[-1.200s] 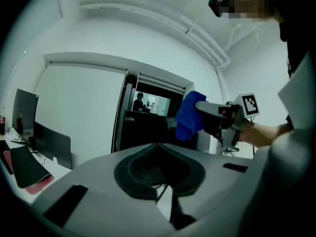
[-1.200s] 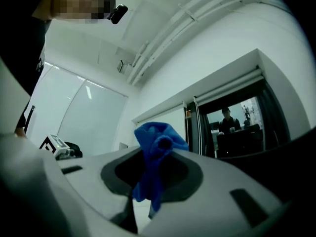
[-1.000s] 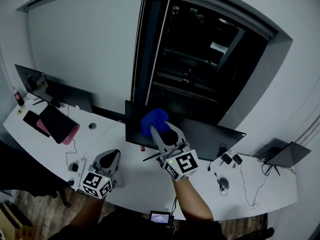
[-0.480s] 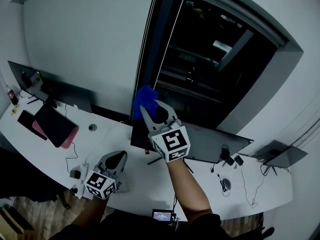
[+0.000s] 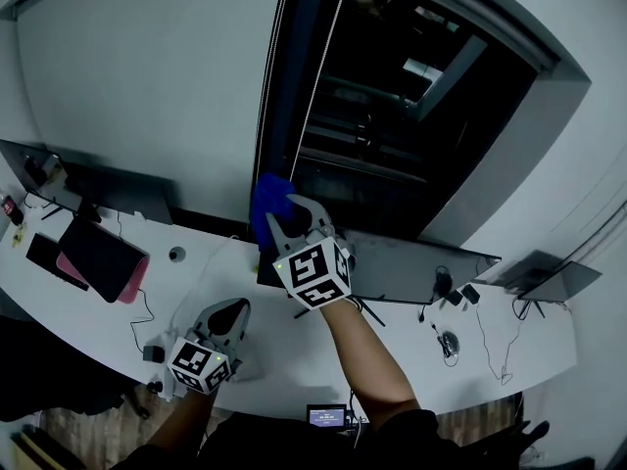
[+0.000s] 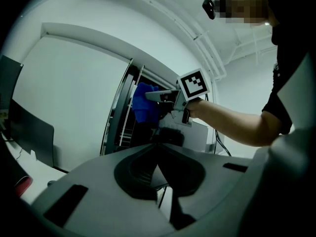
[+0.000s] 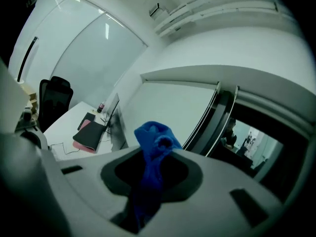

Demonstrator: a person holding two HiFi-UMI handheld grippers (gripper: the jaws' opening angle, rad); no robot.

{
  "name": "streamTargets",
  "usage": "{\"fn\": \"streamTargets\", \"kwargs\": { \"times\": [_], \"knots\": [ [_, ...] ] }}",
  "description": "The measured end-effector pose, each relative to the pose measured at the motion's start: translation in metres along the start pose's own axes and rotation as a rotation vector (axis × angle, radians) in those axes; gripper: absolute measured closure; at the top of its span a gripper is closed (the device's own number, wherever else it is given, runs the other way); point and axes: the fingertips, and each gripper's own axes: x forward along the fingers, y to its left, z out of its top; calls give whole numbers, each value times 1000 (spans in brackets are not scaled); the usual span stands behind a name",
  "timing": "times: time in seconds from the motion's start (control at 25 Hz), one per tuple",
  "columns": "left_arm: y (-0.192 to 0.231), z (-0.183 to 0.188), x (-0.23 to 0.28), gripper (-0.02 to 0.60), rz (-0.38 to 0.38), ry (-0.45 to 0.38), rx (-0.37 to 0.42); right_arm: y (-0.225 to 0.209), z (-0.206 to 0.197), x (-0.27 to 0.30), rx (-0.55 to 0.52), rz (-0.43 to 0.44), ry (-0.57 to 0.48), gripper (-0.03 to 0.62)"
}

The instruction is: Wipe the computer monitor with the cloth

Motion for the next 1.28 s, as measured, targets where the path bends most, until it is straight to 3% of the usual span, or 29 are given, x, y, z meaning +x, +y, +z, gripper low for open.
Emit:
{"fn": "streamTargets", "kwargs": {
  "times": [0.4, 0.96, 1.28],
  "knots": [
    [-17, -7, 17, 586, -75, 21, -3, -9, -16, -12, -38, -20, 74, 514],
    [-52, 1, 41, 587, 16, 2, 25, -36, -62, -62, 0, 24, 77, 516],
    [-83, -9, 56, 586, 10, 17, 22, -60, -82, -85, 7, 10, 90, 516]
  ]
}}
